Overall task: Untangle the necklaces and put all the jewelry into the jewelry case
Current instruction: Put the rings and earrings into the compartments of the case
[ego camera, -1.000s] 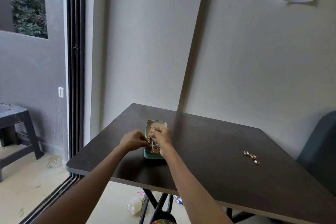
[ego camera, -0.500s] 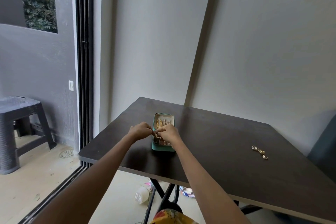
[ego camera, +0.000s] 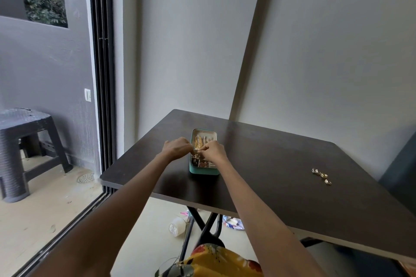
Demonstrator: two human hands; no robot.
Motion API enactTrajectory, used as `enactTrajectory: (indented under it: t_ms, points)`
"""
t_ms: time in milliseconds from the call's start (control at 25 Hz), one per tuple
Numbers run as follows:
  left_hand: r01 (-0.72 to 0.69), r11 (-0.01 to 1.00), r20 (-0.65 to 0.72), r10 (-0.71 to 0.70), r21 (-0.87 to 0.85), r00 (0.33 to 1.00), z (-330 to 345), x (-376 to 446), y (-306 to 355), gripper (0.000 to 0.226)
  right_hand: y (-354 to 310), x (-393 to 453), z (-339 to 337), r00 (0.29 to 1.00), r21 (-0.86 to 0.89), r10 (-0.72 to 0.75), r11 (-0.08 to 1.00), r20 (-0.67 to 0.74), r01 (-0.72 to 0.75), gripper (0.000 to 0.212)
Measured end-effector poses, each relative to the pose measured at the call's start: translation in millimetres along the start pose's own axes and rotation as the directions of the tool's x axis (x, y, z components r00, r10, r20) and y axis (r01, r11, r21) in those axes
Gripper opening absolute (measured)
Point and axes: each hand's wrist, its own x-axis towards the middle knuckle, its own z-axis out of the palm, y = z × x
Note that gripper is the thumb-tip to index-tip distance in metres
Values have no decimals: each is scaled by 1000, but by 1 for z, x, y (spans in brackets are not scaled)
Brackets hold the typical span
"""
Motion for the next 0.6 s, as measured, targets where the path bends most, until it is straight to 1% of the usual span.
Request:
enactTrajectory:
  t_ms: [80, 200, 240, 360, 480, 600]
  points:
    - [-28, 999, -16, 28, -31, 999, -1, -1, 7, 28, 4, 0, -7, 998, 71, 19, 997, -62, -14, 16]
    - [-127, 988, -64, 122, -88, 991, 6, 0, 26, 25, 19, -1, -24, 982, 303, 92, 952, -167, -37, 17]
    - [-172, 977, -91, 162, -122, 983, 11, 1, 37, 23, 28, -3, -30, 972, 334, 123, 941, -198, -51, 17]
    - [-318, 903, -130, 292, -290, 948, 39, 7, 80, 16, 67, -10, -48, 939, 326, 215, 938, -270, -121, 16]
    - [-367, 851, -99, 356, -375, 929, 85, 8, 129, 16, 114, -24, -64, 896, 248, 263, 952, -358, -180, 18]
    - [-398, 814, -63, 412, -423, 909, 146, 10, 182, 20, 171, -45, -89, 828, 220, 316, 946, -463, -238, 18]
